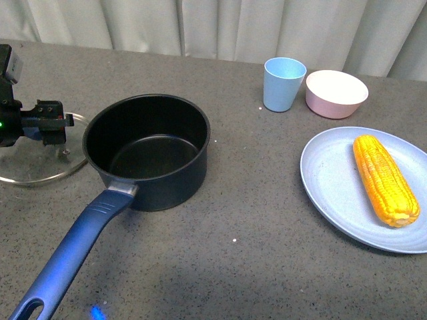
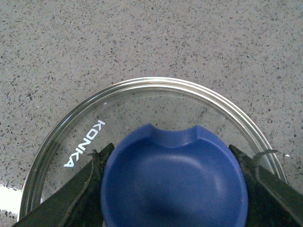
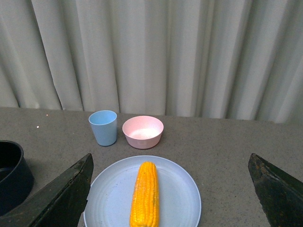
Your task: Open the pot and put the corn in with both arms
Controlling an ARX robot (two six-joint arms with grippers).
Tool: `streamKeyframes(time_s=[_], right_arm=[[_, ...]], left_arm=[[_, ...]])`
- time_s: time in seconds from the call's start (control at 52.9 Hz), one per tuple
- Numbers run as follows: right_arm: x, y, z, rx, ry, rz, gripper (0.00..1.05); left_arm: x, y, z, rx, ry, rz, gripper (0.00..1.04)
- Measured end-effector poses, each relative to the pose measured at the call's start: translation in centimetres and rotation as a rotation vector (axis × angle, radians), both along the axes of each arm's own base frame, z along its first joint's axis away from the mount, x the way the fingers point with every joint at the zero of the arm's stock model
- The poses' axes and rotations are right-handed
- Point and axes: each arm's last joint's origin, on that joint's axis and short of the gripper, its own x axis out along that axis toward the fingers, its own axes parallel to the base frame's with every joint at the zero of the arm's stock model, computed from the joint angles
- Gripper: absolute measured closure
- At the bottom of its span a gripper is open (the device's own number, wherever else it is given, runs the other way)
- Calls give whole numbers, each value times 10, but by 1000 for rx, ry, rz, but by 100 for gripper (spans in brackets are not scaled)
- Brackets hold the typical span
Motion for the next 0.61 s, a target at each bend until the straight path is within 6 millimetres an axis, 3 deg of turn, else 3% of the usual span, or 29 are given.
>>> streamKeyframes(time_s=[0.057, 0.151, 0.265, 0.473, 0.605], right_arm=[[0, 0, 0, 0, 0, 0, 9], [0, 0, 0, 0, 0, 0, 9], [0, 0, 0, 0, 0, 0, 9], [0, 0, 0, 0, 0, 0, 9], [0, 0, 0, 0, 0, 0, 9]], left_arm=[[0, 0, 0, 2, -5, -4, 26], [1, 0, 1, 1, -11, -4, 25], [0, 0, 4, -3, -34, -2, 5], [-12, 11, 30, -68, -150, 31, 6], [-33, 14, 51, -95, -221, 22, 6]])
